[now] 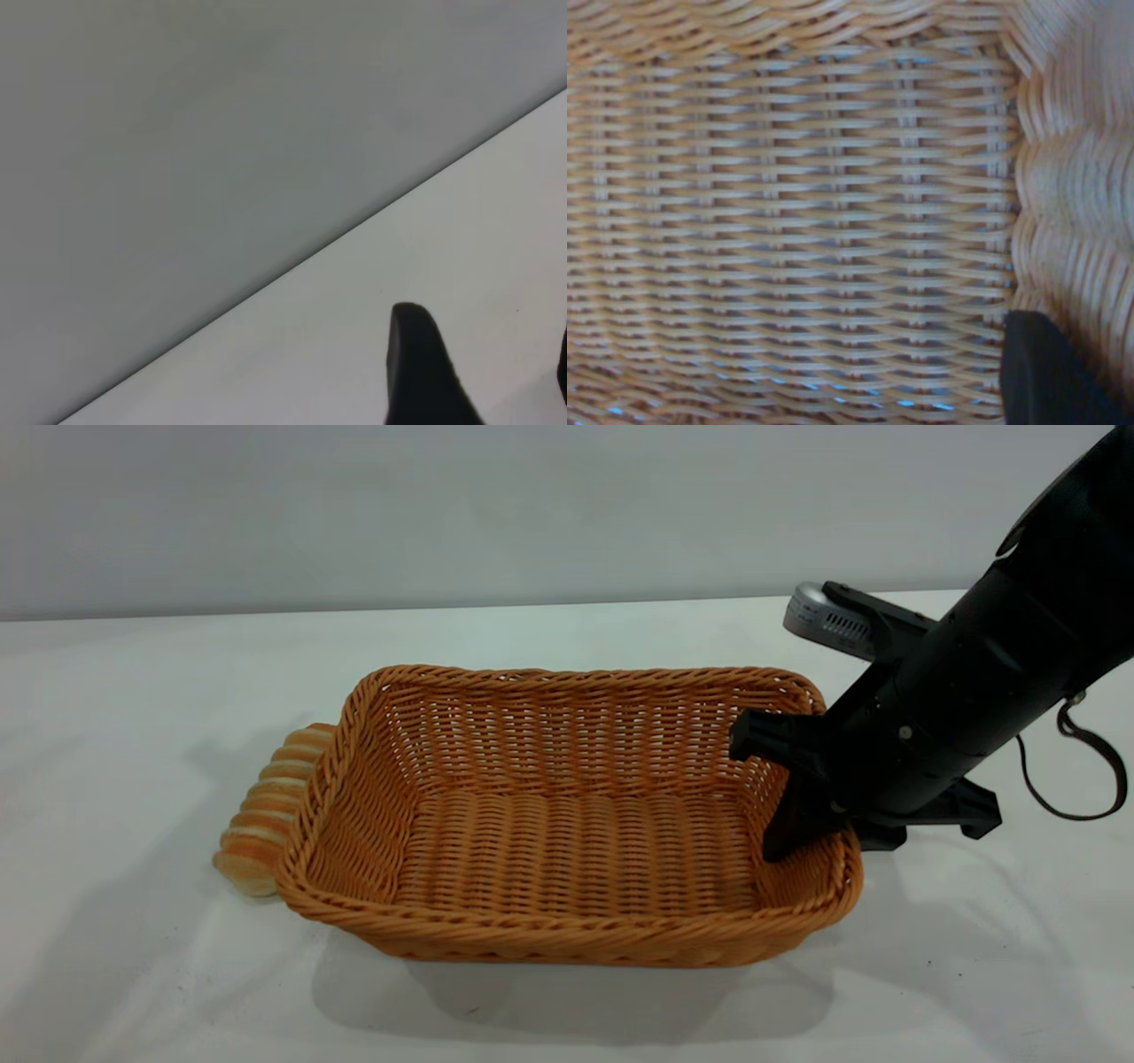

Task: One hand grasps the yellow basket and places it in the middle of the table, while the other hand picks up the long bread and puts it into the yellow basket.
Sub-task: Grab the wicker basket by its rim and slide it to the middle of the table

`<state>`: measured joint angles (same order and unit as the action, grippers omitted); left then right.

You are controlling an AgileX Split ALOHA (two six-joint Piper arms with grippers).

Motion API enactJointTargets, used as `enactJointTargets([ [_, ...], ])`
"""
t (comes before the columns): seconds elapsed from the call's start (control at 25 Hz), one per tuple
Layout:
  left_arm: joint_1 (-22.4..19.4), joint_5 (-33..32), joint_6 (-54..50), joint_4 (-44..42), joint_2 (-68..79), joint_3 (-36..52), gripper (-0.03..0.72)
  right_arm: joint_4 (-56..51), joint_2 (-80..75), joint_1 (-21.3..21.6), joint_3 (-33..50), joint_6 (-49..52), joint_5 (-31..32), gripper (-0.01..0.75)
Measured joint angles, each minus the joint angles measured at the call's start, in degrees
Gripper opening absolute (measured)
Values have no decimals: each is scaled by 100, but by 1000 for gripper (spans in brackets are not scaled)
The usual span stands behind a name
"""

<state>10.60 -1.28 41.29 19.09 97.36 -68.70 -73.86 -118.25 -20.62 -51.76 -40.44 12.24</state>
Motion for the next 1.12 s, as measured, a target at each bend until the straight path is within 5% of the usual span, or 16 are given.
enactJointTargets([
  [0.4, 0, -5, 0, 0, 0, 0, 449, -1122, -111, 0, 0, -1113, -114, 67],
  [0.76, 0, -5, 0, 0, 0, 0, 449, -1184, -111, 0, -40, -1153, -127, 399],
  [1.12, 0, -27, 0, 0, 0, 0, 449, -1157, 219, 0, -40, -1391, -401, 475],
])
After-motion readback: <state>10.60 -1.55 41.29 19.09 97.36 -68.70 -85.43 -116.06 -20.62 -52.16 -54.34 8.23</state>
